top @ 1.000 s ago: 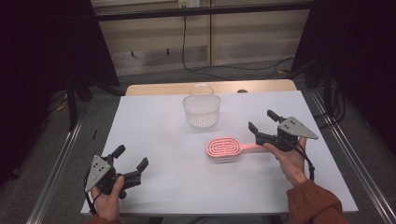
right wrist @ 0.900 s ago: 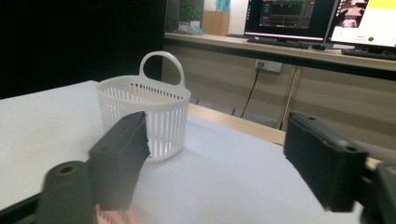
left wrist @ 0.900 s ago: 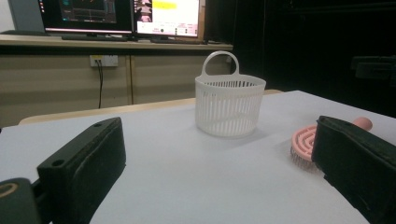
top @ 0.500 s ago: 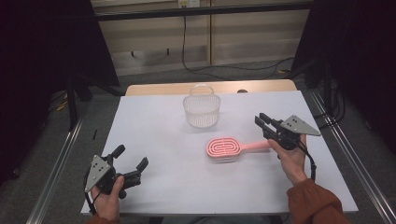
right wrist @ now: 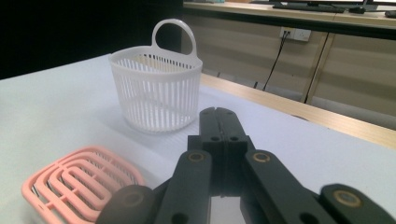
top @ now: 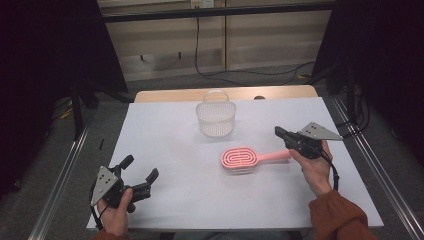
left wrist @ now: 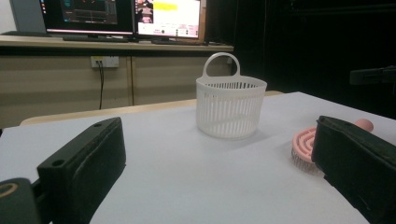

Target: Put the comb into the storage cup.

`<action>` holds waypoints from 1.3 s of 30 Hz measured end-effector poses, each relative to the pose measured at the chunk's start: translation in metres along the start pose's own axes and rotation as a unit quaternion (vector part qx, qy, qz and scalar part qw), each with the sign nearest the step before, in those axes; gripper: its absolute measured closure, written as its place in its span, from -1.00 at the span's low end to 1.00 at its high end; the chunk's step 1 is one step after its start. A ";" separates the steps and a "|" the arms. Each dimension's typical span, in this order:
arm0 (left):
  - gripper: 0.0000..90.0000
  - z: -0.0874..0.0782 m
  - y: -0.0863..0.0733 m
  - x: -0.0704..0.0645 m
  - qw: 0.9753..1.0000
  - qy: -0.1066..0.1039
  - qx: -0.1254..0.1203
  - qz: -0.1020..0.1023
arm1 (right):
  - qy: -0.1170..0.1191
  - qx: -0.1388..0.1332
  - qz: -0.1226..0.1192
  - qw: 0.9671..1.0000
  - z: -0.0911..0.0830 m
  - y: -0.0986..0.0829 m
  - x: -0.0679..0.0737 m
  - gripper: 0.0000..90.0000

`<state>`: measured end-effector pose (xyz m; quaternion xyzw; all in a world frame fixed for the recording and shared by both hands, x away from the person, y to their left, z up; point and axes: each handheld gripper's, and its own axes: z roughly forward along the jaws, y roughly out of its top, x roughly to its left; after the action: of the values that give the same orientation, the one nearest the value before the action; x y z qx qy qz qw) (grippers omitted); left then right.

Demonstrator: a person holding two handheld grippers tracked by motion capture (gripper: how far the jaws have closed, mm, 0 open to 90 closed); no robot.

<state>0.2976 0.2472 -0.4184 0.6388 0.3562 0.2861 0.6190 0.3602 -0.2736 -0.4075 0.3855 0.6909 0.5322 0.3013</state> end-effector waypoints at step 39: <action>-0.93 0.000 -0.001 0.001 1.000 0.000 0.006 0.000 | 0.039 0.241 0.020 0.970 0.027 0.003 -0.026 1.00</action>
<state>0.2985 0.2478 -0.4192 0.6422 0.3579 0.2846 0.6152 0.3964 -0.2819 -0.4114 0.4396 0.8021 0.3705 0.1618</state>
